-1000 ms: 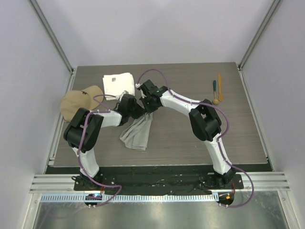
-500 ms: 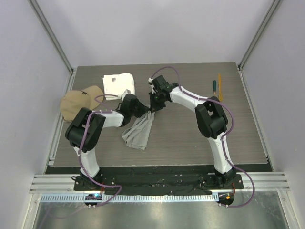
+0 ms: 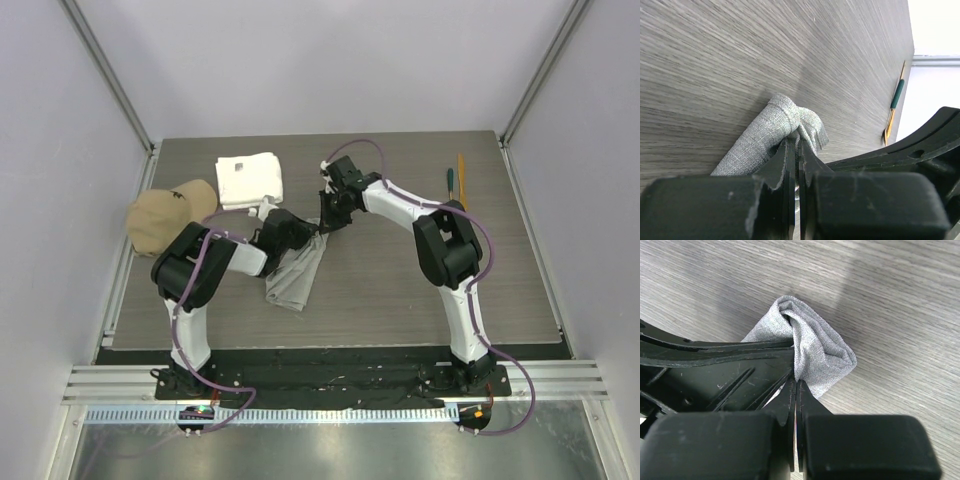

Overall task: Fold the napkin into a case and place the utensils inside
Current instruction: Stuff the top corner of the smaller-rectangle-folded napkin into the folded napkin.

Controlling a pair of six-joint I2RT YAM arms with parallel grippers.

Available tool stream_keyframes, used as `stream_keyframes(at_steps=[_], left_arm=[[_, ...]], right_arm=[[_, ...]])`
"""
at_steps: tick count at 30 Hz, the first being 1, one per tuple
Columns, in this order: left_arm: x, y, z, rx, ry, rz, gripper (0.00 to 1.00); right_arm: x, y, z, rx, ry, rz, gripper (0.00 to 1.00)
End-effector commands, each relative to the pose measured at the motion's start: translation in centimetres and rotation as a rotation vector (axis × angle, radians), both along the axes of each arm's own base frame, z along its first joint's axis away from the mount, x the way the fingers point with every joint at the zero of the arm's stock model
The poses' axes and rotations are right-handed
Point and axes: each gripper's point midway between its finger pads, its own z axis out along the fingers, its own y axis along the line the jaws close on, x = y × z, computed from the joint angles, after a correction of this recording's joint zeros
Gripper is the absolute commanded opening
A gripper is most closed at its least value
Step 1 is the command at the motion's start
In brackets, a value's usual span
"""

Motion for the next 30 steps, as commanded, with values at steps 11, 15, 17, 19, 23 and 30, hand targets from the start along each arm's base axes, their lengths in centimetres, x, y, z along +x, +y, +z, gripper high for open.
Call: stream_keyframes(at_steps=[11, 15, 17, 19, 23, 30], left_arm=[[1.4, -1.7, 0.5, 0.008, 0.020, 0.060, 0.00], [2.2, -2.5, 1.4, -0.008, -0.012, 0.082, 0.00], [2.7, -2.7, 1.3, -0.015, -0.025, 0.098, 0.00], [2.8, -3.3, 1.6, -0.035, -0.044, 0.089, 0.00], [1.9, -3.0, 0.9, -0.037, -0.024, 0.103, 0.08], [0.5, -3.6, 0.6, -0.092, 0.023, 0.062, 0.15]], right_arm=[[-0.1, 2.3, 6.7, 0.194, -0.058, 0.024, 0.01], [-0.1, 2.0, 6.0, 0.192, -0.045, 0.025, 0.01], [-0.1, 1.8, 5.8, 0.198, -0.031, 0.027, 0.01], [-0.2, 1.4, 5.3, 0.195, -0.025, 0.025, 0.01], [0.1, 1.0, 3.7, 0.193, -0.002, 0.029, 0.01], [0.2, 1.8, 3.0, 0.241, 0.017, 0.029, 0.01]])
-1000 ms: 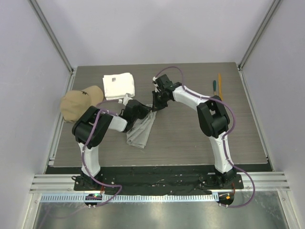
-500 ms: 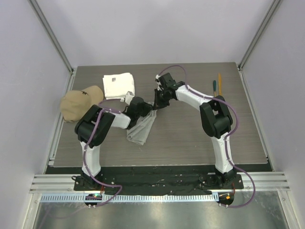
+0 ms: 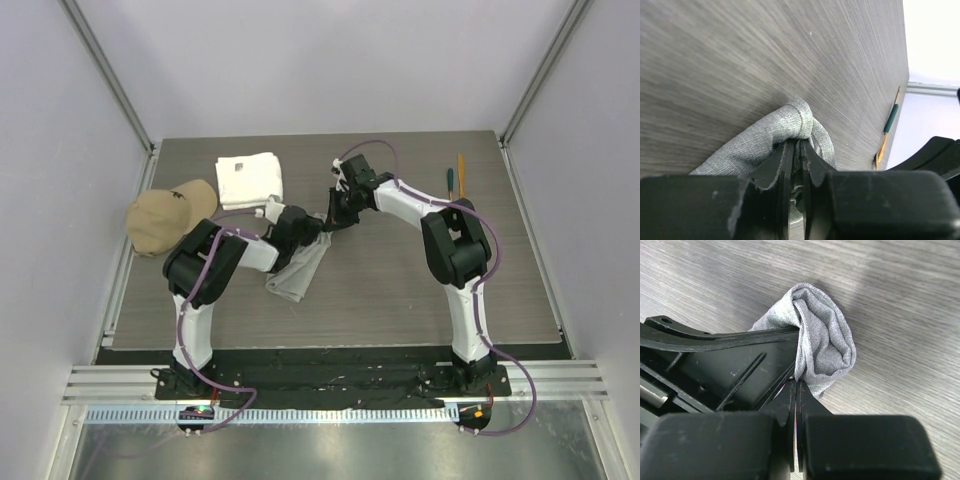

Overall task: Fold the napkin into a case and place the utensils inside
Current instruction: Stuff the top corner of the smaller-rectangle-folded napkin into the folded napkin.

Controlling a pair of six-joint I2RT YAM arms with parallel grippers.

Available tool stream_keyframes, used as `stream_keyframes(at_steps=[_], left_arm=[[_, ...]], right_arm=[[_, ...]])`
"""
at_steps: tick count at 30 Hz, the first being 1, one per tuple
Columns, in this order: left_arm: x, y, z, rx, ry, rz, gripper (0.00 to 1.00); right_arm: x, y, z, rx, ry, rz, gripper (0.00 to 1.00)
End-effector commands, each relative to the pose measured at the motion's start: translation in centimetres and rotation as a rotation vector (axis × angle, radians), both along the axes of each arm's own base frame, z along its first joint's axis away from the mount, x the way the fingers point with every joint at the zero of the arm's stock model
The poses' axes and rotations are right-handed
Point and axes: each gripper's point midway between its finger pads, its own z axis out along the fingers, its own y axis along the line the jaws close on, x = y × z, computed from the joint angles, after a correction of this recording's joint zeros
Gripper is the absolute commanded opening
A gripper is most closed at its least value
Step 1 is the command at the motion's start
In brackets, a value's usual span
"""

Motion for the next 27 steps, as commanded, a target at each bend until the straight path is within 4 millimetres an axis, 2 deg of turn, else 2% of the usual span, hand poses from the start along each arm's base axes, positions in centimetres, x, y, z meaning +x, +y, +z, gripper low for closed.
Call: stream_keyframes(at_steps=[1, 9, 11, 14, 16, 18, 26, 27], left_arm=[[-1.4, -1.9, 1.2, -0.104, -0.011, -0.055, 0.16], [-2.9, -0.6, 0.3, -0.093, 0.015, -0.052, 0.31], [-3.0, -0.6, 0.4, -0.094, 0.024, -0.064, 0.31], [-3.1, -0.7, 0.5, -0.091, 0.022, -0.073, 0.32], [-3.1, -0.7, 0.4, -0.098, 0.024, -0.073, 0.38], [-3.2, -0.7, 0.5, -0.090, 0.020, -0.085, 0.39], [-3.5, -1.4, 3.3, -0.030, -0.067, -0.204, 0.49], [-3.6, -1.6, 3.9, -0.026, -0.077, -0.223, 0.56]], right_arm=[[-0.4, 3.2, 1.8, 0.147, -0.006, 0.064, 0.01], [-0.2, 2.8, -1.3, 0.151, 0.053, 0.044, 0.01], [-0.1, 2.3, -1.9, 0.136, 0.060, 0.034, 0.01], [0.2, 2.2, -1.9, 0.135, 0.059, 0.034, 0.01], [0.2, 2.3, -2.0, 0.135, 0.061, 0.034, 0.01], [0.2, 2.2, -2.5, 0.128, 0.070, 0.037, 0.01], [0.4, 1.4, -3.7, 0.104, 0.085, 0.024, 0.01], [0.5, 1.3, -3.8, 0.102, 0.085, 0.023, 0.01]])
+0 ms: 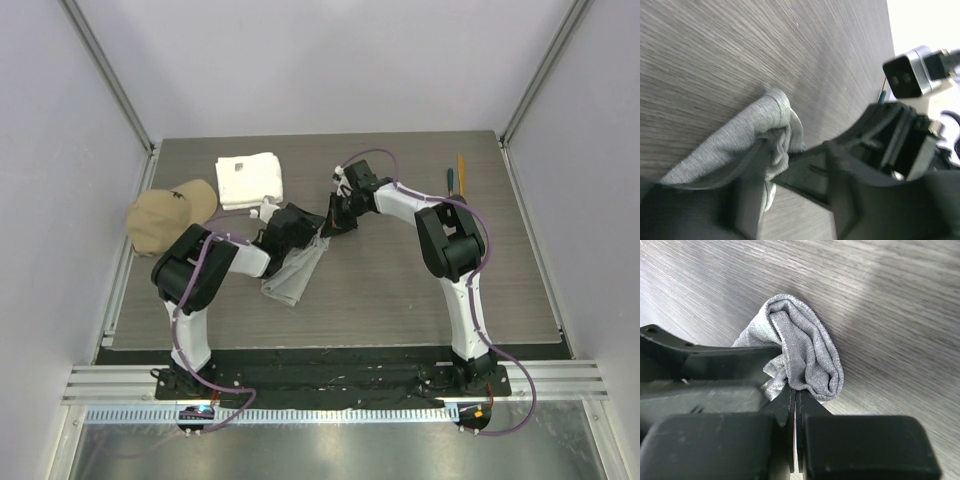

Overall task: Fold the napkin into a case and place the utensils inside
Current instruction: Stuff the top corner of the smaller-rectangle-folded napkin into the folded napkin.

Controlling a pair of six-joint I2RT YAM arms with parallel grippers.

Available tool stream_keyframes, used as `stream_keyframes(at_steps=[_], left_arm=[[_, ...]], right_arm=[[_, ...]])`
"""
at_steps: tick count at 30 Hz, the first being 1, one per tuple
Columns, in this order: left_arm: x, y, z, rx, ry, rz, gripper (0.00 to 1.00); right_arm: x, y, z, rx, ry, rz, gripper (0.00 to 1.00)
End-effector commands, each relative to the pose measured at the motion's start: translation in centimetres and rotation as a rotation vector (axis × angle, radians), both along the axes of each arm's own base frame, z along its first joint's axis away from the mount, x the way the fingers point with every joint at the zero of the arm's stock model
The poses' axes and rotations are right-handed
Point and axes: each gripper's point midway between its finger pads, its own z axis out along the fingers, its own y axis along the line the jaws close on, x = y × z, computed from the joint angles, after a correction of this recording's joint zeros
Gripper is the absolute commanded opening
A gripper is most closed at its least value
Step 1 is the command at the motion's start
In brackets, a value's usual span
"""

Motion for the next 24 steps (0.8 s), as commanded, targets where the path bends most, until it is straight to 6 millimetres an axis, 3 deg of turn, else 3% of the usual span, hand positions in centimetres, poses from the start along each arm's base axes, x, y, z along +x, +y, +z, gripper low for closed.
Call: stream_keyframes(at_steps=[1, 4, 7, 9, 10, 12, 13, 15, 16, 17, 18, 19, 22, 24], left_arm=[[-2.4, -2.4, 2.2, 0.061, -0.046, -0.208, 0.57], [-2.5, -2.3, 3.2, 0.075, -0.072, -0.225, 0.59], [-2.5, -2.3, 4.9, 0.088, -0.115, -0.276, 0.54], [-2.6, -2.1, 5.8, 0.121, -0.136, -0.316, 0.48], [-2.6, -2.3, 7.7, 0.112, -0.172, -0.347, 0.44], [-2.6, -1.2, 8.0, 0.184, -0.147, -0.384, 0.38], [-2.3, -1.0, 9.6, 0.205, -0.149, -0.391, 0.35], [-2.6, 1.3, 7.9, 0.286, -0.050, -0.400, 0.32], [-2.1, 1.9, 8.5, 0.295, -0.045, -0.399, 0.31], [-1.6, 3.3, 7.8, 0.311, -0.006, -0.388, 0.24], [-2.6, 4.5, 6.1, 0.351, 0.090, -0.401, 0.21], [-2.5, 5.0, 5.7, 0.362, 0.108, -0.411, 0.20], [-2.9, 4.7, 2.9, 0.354, 0.203, -0.517, 0.10], [-3.4, 3.4, 1.4, 0.307, 0.233, -0.593, 0.06]], right_arm=[[1.1, 0.5, -1.2, -0.009, -0.030, -0.003, 0.01], [0.9, 0.5, -1.4, -0.014, -0.029, -0.001, 0.01], [0.9, 0.4, -1.6, -0.019, -0.028, -0.002, 0.01], [0.9, 0.2, -1.8, -0.023, -0.024, -0.002, 0.01], [0.9, 0.3, -1.7, -0.022, -0.025, -0.001, 0.01], [0.9, 0.3, -1.8, -0.019, -0.020, 0.001, 0.01], [0.9, 0.3, -1.8, -0.019, -0.019, 0.001, 0.01], [0.9, 0.4, -1.6, -0.016, -0.026, 0.006, 0.01], [0.8, 0.4, -1.5, -0.017, -0.024, 0.006, 0.01], [0.9, 0.4, -1.5, -0.019, -0.027, 0.005, 0.01], [0.9, 0.3, -1.5, -0.018, -0.026, 0.005, 0.01], [0.9, 0.3, -1.5, -0.018, -0.026, 0.005, 0.01], [0.9, 0.4, -1.4, -0.016, -0.027, 0.007, 0.01], [0.9, 0.5, -1.4, -0.015, -0.026, 0.008, 0.01]])
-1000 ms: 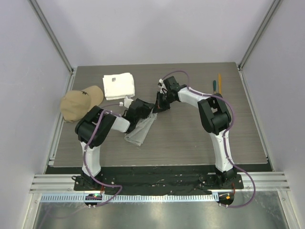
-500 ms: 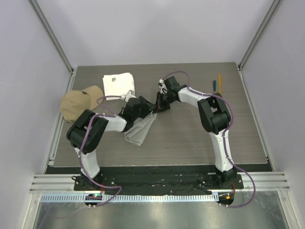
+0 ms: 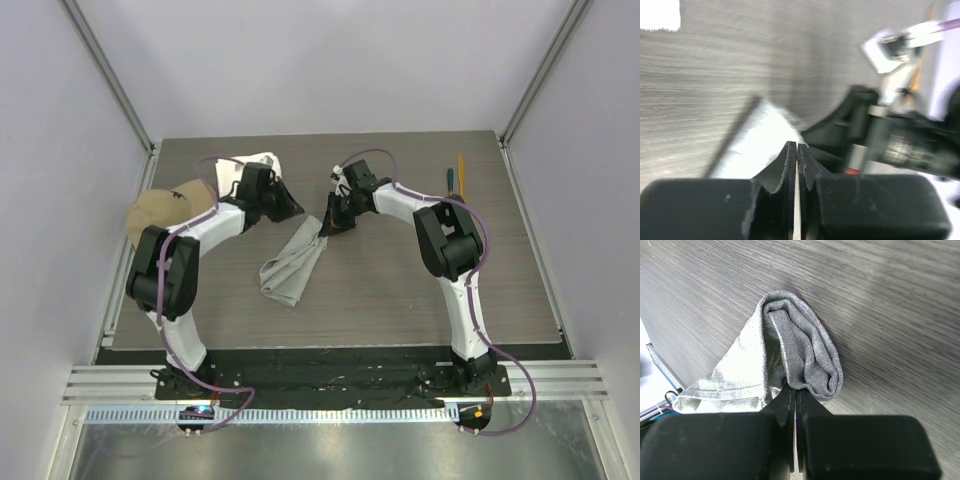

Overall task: Fold the napkin into a case and place the utensils inside
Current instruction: Stuff the top corner of the smaller-rectangle-folded napkin into the folded napkin.

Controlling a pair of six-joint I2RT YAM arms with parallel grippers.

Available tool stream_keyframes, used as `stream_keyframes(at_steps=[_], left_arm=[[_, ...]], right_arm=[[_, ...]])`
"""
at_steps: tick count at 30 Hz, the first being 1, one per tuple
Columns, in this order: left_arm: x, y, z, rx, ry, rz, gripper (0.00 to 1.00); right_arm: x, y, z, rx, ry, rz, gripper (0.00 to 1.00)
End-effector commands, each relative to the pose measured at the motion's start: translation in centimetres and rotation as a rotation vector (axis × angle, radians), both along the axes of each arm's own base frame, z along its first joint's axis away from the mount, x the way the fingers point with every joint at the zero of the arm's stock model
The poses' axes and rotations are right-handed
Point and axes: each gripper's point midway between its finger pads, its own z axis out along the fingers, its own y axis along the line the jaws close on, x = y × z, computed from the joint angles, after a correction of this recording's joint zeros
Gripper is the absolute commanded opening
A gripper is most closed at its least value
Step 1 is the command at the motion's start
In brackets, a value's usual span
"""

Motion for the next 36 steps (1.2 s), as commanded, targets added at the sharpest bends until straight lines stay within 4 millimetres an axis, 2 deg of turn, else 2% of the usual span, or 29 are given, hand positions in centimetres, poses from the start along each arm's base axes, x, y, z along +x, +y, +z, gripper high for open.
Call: stream_keyframes(at_steps=[1, 3, 8, 13, 17, 18, 22, 25, 36], left_arm=[[-3.5, -1.9, -5.5, -0.002, 0.187, -0.200, 0.06], [-3.7, -2.4, -6.4, -0.006, 0.189, -0.198, 0.06], [-3.7, -3.4, -7.4, -0.004, 0.189, -0.206, 0.05], [-3.6, -3.6, -10.1, 0.019, 0.240, -0.191, 0.05], [-4.0, -3.1, -12.0, 0.040, 0.292, -0.151, 0.04], [-4.1, -3.0, -12.2, 0.041, 0.300, -0.142, 0.03], [-4.4, -2.4, -13.0, 0.059, 0.320, -0.108, 0.02], [-4.5, -2.2, -13.4, 0.063, 0.335, -0.090, 0.02], [-5.2, -1.6, -14.8, 0.104, 0.378, -0.084, 0.01]], right_arm=[[0.6, -0.1, -1.3, -0.038, -0.022, -0.004, 0.01], [0.7, -0.1, -1.3, -0.039, -0.025, -0.006, 0.01], [0.5, -0.1, -1.3, -0.043, -0.021, -0.002, 0.01], [0.3, 0.1, -1.0, -0.032, -0.016, 0.001, 0.01], [0.5, -0.1, 0.6, -0.062, -0.057, 0.008, 0.01], [0.1, -0.2, 1.5, -0.079, -0.059, 0.015, 0.01], [0.9, -1.1, 4.5, -0.134, -0.135, 0.009, 0.01], [0.9, -1.3, 5.7, -0.146, -0.156, 0.005, 0.01], [-0.3, -0.5, 8.1, -0.052, -0.194, 0.004, 0.01]])
